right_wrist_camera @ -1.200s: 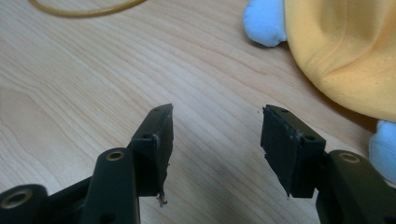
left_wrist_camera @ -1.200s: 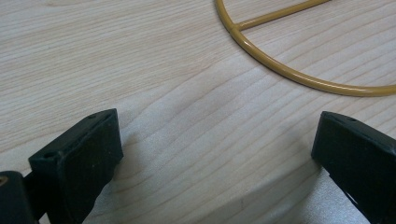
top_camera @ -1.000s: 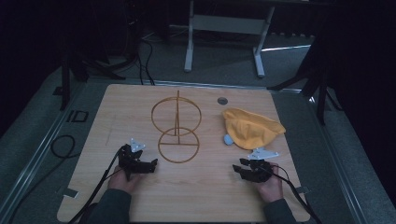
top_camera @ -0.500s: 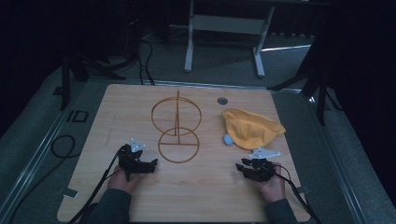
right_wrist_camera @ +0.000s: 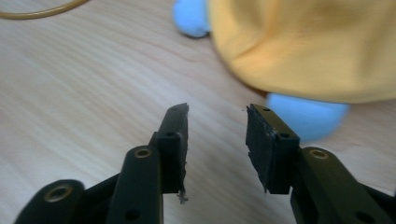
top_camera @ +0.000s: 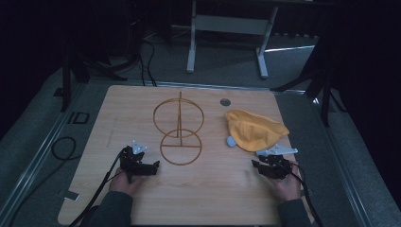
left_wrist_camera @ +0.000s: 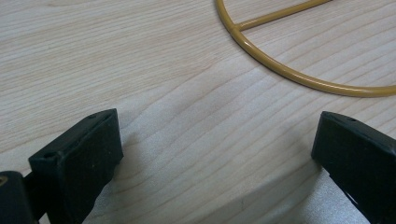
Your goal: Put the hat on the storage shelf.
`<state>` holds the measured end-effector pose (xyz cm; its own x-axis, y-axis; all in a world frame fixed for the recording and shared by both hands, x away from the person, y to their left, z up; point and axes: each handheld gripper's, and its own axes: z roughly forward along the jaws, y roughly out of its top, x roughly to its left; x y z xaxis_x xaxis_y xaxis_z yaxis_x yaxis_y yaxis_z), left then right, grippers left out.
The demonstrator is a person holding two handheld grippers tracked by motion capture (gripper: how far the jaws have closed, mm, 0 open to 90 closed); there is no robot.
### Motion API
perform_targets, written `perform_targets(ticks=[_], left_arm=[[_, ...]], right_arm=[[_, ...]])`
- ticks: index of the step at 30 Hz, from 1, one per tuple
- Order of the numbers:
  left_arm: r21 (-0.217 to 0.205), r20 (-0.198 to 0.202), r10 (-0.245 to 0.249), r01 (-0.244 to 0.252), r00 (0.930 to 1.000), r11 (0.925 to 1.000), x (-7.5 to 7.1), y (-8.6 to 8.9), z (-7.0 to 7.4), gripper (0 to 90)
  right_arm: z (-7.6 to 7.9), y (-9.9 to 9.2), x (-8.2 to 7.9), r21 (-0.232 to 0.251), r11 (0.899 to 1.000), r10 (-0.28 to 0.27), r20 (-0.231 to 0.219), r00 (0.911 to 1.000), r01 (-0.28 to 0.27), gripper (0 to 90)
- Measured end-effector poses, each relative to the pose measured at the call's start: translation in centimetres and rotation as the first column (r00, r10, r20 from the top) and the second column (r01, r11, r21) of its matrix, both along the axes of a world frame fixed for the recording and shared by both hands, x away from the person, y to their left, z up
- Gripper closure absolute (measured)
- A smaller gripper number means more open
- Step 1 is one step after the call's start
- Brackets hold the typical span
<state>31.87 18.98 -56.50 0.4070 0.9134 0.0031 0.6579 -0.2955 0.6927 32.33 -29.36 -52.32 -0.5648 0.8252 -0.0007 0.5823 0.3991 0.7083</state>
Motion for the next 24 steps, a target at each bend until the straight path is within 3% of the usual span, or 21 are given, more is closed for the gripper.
perform_targets(ticks=[5,9,15,24], left_arm=[[0.0,0.0,0.0,0.0,1.0,1.0,0.0,0.0,0.0,1.9],[0.0,0.0,0.0,0.0,1.0,1.0,0.0,0.0,0.0,1.9],[0.001,0.0,-0.001,0.001,1.0,1.0,0.0,0.0,0.0,1.9],[0.001,0.0,-0.001,0.001,1.0,1.0,0.0,0.0,0.0,1.9]], right_arm=[[0.3,-1.2,0.7,-0.031,0.999,-0.035,0.001,0.9994,0.035,70.9],[0.0,-2.1,1.2,-0.005,0.997,-0.082,-0.01,0.9966,0.082,72.2],[-0.6,-3.0,2.1,0.017,0.993,-0.12,-0.033,0.9922,0.121,60.9],[-1.6,-3.6,3.3,0.05,0.991,-0.122,-0.085,0.9888,0.127,44.3]])
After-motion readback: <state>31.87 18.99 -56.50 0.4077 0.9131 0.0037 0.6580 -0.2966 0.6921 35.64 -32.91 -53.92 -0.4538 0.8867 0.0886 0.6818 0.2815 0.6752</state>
